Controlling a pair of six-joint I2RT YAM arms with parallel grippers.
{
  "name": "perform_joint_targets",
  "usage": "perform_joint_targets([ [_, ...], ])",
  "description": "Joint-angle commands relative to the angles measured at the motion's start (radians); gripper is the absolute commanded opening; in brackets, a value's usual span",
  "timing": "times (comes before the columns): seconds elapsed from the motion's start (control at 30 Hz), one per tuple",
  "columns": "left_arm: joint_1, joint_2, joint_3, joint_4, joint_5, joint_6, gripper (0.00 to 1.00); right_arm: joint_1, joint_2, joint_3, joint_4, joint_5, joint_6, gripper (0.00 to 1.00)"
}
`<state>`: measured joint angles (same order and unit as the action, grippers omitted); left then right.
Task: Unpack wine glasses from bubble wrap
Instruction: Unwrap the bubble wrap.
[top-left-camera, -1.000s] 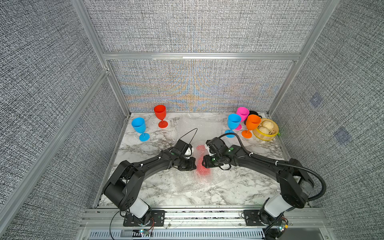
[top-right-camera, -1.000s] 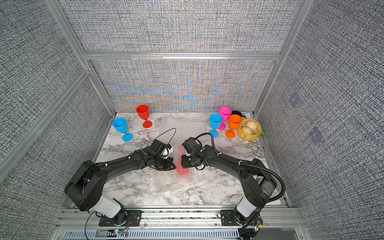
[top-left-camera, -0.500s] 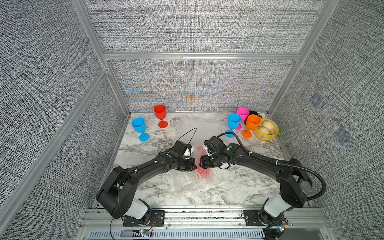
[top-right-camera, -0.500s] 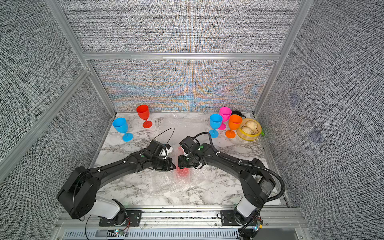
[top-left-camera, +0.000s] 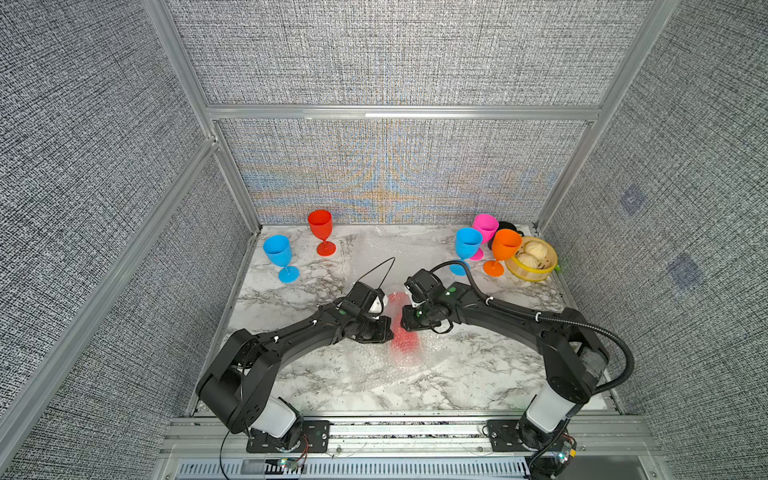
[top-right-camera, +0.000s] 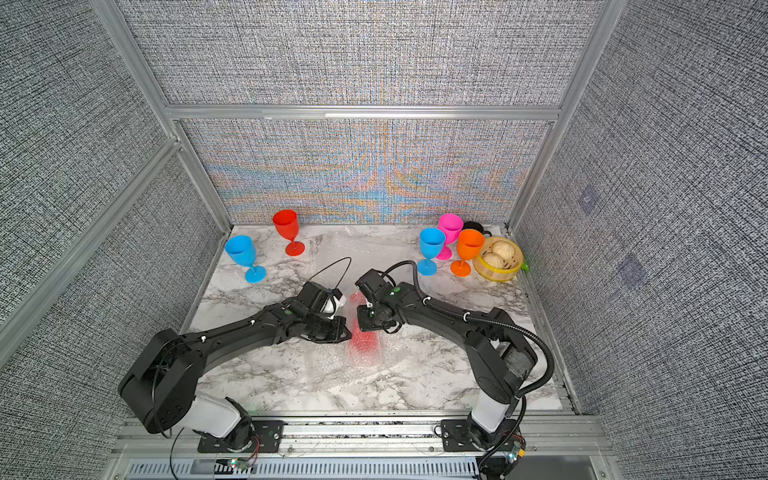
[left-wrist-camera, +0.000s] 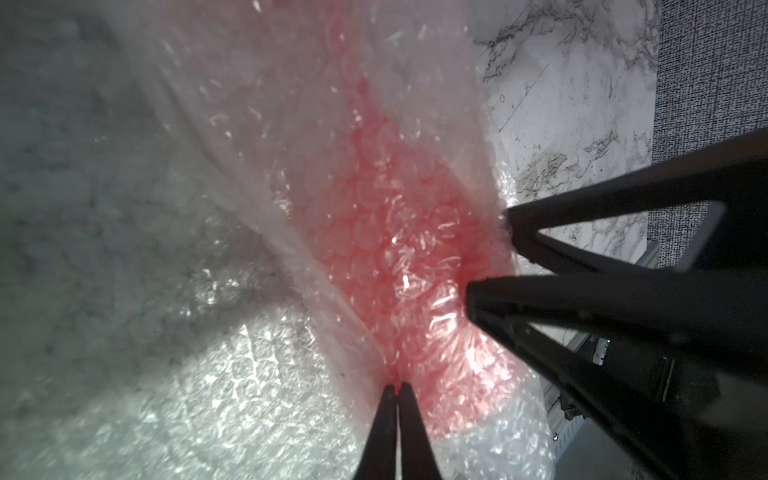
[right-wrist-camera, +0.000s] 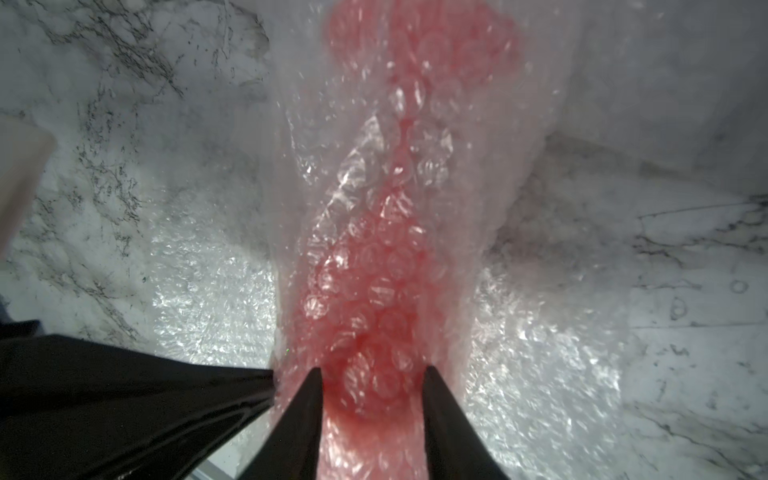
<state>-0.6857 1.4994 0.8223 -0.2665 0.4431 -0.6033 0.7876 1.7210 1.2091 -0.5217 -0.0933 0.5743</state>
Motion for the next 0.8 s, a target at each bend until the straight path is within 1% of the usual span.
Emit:
perform_joint_targets([
  [0.0, -0.002, -0.002, 0.002, -0.027, -0.019, 0.024, 0.0, -0.003, 0.023, -0.033, -0.046, 0.001, -0.011, 0.22],
  [0.07, -0.003, -0.002, 0.0, -0.041, -0.034, 0.026, 0.0, -0.005, 0.025, -0.042, -0.036, -0.009, -0.013, 0.11],
  [0.13, -0.003, -0.006, 0.0, -0.05, -0.046, 0.027, 0.0, -0.007, 0.024, -0.05, -0.026, -0.015, -0.013, 0.03],
  [0.17, -0.002, -0.01, 0.002, -0.054, -0.049, 0.025, 0.0, -0.007, 0.023, -0.052, -0.022, -0.02, -0.01, 0.02],
  [0.2, -0.002, -0.018, 0.005, -0.062, -0.055, 0.024, 0.07, -0.007, 0.021, -0.054, -0.021, -0.02, -0.01, 0.02],
  [0.23, -0.002, -0.03, 0.007, -0.067, -0.058, 0.026, 0.08, -0.008, 0.019, -0.054, -0.02, -0.023, -0.009, 0.01],
  [0.33, -0.002, -0.056, 0.007, -0.068, -0.066, 0.025, 0.09, -0.008, 0.008, -0.049, -0.025, -0.02, -0.009, 0.02],
  [0.37, -0.002, -0.055, 0.009, -0.067, -0.062, 0.026, 0.08, -0.008, 0.001, -0.047, -0.03, -0.019, -0.011, 0.04],
  [0.4, -0.002, -0.051, 0.011, -0.066, -0.056, 0.028, 0.07, -0.008, -0.012, -0.041, -0.036, -0.015, -0.012, 0.11],
  [0.5, -0.002, -0.034, 0.01, -0.054, -0.044, 0.025, 0.04, -0.011, -0.043, -0.022, -0.061, -0.005, -0.013, 0.39],
  [0.57, -0.002, -0.026, 0.008, -0.04, -0.036, 0.02, 0.02, -0.013, -0.06, -0.013, -0.07, -0.005, -0.009, 0.51],
  [0.67, -0.003, -0.024, 0.009, -0.022, -0.03, 0.016, 0.01, -0.017, -0.062, 0.003, -0.077, -0.023, -0.002, 0.61],
  [0.77, -0.002, -0.022, 0.013, -0.011, -0.029, 0.014, 0.0, -0.02, -0.037, 0.023, -0.074, -0.041, 0.006, 0.64],
])
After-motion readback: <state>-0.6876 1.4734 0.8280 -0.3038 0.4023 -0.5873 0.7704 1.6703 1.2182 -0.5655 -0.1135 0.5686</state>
